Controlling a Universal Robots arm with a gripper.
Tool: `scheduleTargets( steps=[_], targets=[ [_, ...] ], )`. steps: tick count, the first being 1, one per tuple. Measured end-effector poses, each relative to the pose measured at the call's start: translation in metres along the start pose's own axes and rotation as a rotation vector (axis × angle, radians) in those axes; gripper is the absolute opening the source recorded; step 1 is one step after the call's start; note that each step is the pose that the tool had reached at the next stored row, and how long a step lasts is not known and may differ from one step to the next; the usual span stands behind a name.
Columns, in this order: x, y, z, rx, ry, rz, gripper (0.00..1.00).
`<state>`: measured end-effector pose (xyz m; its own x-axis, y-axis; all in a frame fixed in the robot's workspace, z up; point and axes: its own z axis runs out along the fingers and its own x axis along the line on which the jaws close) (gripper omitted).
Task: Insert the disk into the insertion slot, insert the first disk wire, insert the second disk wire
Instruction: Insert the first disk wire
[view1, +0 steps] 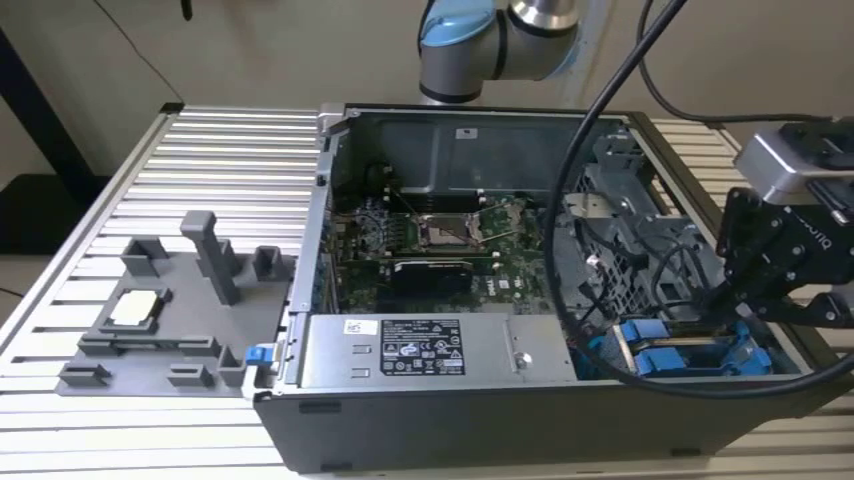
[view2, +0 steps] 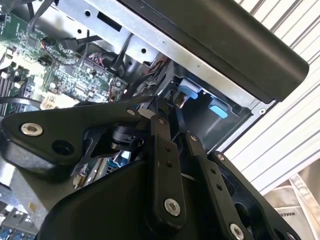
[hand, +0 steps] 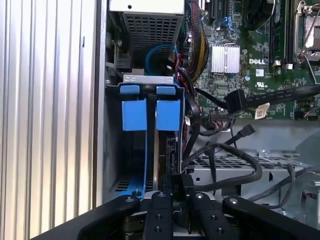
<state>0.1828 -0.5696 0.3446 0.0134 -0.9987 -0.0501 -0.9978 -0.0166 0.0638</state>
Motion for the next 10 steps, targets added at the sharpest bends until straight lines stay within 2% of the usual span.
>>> scheduleTargets(
  steps=[10],
  targets=[
    [0.0003,-0.0002,0.0046,0.0007,-0.0051,0.012,0.19]
  ],
)
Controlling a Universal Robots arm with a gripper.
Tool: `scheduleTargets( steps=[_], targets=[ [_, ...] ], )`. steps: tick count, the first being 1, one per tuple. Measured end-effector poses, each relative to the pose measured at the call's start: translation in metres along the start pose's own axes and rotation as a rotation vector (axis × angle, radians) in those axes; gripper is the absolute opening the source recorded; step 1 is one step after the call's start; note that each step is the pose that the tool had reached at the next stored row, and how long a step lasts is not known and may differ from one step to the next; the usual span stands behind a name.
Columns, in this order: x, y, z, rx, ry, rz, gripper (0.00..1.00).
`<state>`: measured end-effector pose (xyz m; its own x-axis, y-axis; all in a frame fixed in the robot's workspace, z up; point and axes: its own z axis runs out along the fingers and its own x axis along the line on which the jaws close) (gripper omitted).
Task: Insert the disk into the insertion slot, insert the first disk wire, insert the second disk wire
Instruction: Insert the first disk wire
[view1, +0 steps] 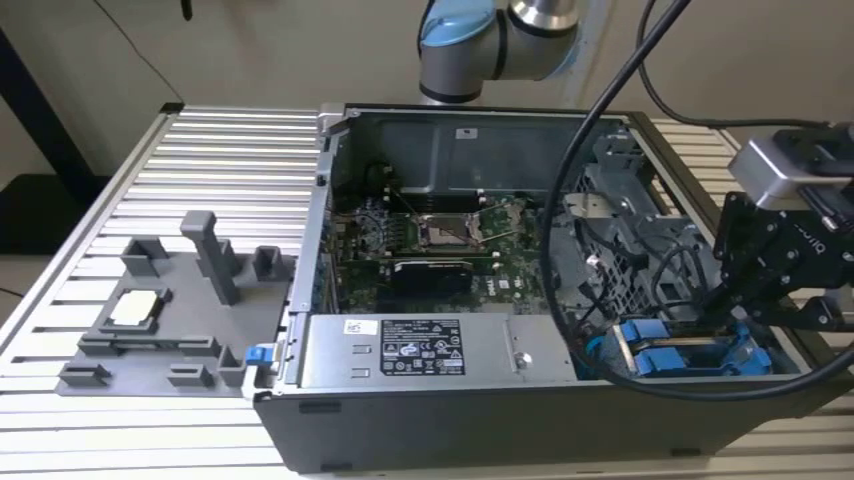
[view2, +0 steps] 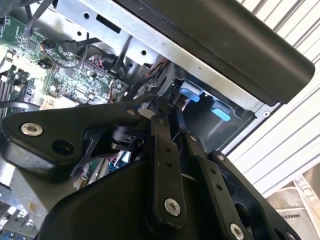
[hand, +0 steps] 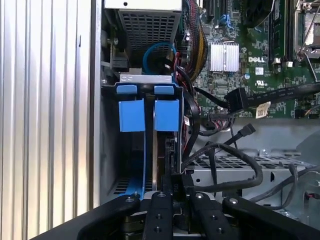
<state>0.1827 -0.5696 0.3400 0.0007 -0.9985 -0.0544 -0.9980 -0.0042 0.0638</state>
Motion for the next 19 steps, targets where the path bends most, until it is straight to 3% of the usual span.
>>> scheduleTargets(
  steps=[11,19],
  targets=[
    [0.002,-0.0004,0.0056,0.0012,-0.005,0.022,0.19],
    [0.0021,-0.0004,0.0062,0.0012,-0.0057,0.023,0.19]
  ],
)
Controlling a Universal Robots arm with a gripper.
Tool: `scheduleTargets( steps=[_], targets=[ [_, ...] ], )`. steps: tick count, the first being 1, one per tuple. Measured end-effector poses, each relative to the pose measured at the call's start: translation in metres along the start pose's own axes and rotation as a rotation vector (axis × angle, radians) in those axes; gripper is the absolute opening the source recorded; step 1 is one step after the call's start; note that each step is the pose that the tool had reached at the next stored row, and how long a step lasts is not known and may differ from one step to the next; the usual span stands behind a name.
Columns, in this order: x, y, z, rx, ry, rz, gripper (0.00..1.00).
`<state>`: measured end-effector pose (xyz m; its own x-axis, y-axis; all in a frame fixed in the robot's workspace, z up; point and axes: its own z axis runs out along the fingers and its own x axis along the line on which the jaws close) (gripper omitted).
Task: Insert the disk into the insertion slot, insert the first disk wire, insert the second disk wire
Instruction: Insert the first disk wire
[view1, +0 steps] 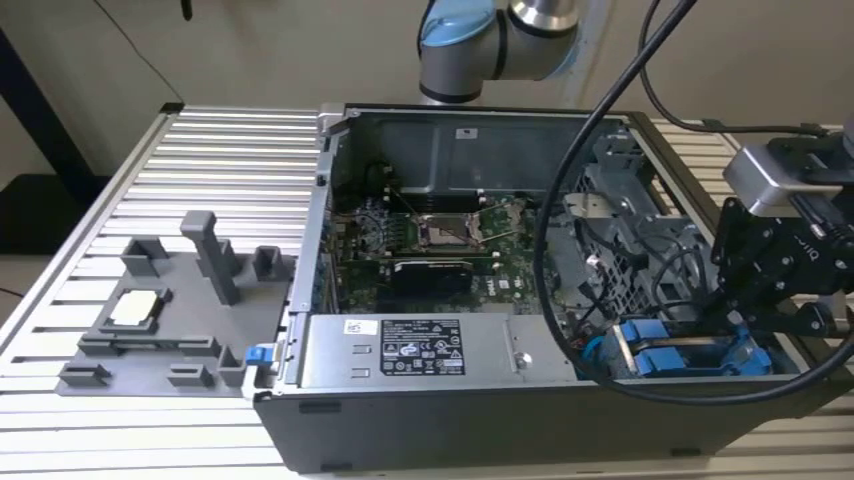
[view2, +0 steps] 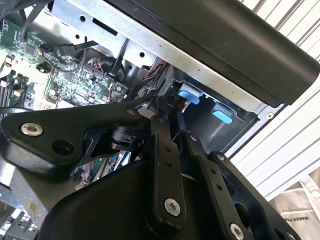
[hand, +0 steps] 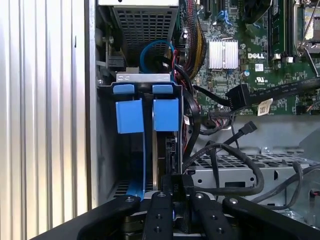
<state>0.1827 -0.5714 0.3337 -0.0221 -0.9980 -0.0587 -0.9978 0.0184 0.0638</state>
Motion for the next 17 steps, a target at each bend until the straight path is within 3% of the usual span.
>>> scheduleTargets(
  steps=[2,3,6,17],
  targets=[
    [0.0,0.0,0.0003,-0.0001,-0.0005,0.0,0.21],
    [0.0,0.0,0.0003,0.0,-0.0005,0.0,0.27],
    [0.0,0.0001,-0.0009,0.0,-0.0001,0.0,0.27],
    [-0.0014,0.0014,-0.0229,0.0,-0.0001,0.0,0.27]
  ],
)
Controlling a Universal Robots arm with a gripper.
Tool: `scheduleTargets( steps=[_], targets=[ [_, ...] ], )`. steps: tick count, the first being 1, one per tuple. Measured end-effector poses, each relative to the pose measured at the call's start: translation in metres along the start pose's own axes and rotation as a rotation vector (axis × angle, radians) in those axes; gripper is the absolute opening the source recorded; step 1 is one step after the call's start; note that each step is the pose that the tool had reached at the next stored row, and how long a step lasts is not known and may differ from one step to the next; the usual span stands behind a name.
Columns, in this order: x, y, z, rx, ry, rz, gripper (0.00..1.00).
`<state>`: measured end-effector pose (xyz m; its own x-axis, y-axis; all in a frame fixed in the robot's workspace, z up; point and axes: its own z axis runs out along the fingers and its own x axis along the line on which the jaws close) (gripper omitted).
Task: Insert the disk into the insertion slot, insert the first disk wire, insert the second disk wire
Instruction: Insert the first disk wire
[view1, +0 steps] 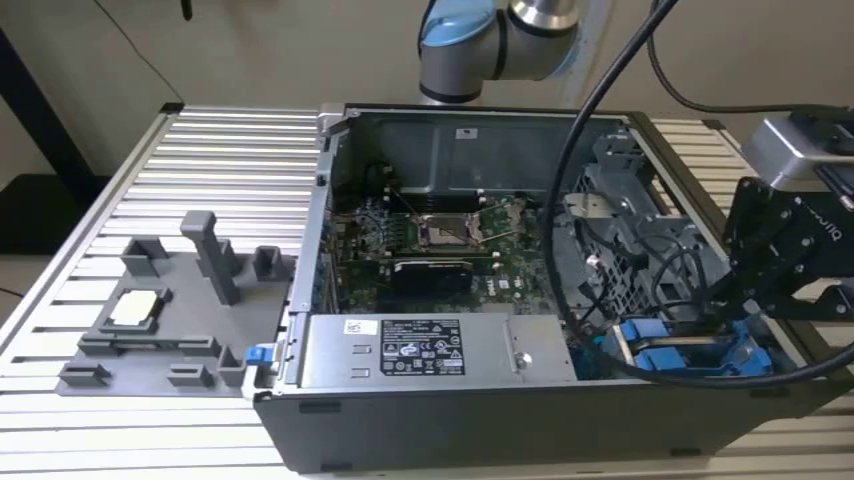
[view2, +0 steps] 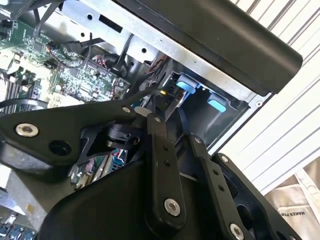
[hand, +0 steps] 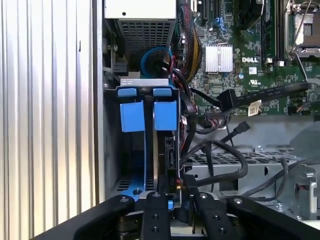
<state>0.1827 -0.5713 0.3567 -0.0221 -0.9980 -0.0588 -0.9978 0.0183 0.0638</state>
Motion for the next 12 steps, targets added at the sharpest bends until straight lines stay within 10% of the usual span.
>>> scheduleTargets(
  steps=[12],
  targets=[
    [-0.002,0.0022,-0.0334,0.0001,0.0002,0.0,0.27]
  ],
)
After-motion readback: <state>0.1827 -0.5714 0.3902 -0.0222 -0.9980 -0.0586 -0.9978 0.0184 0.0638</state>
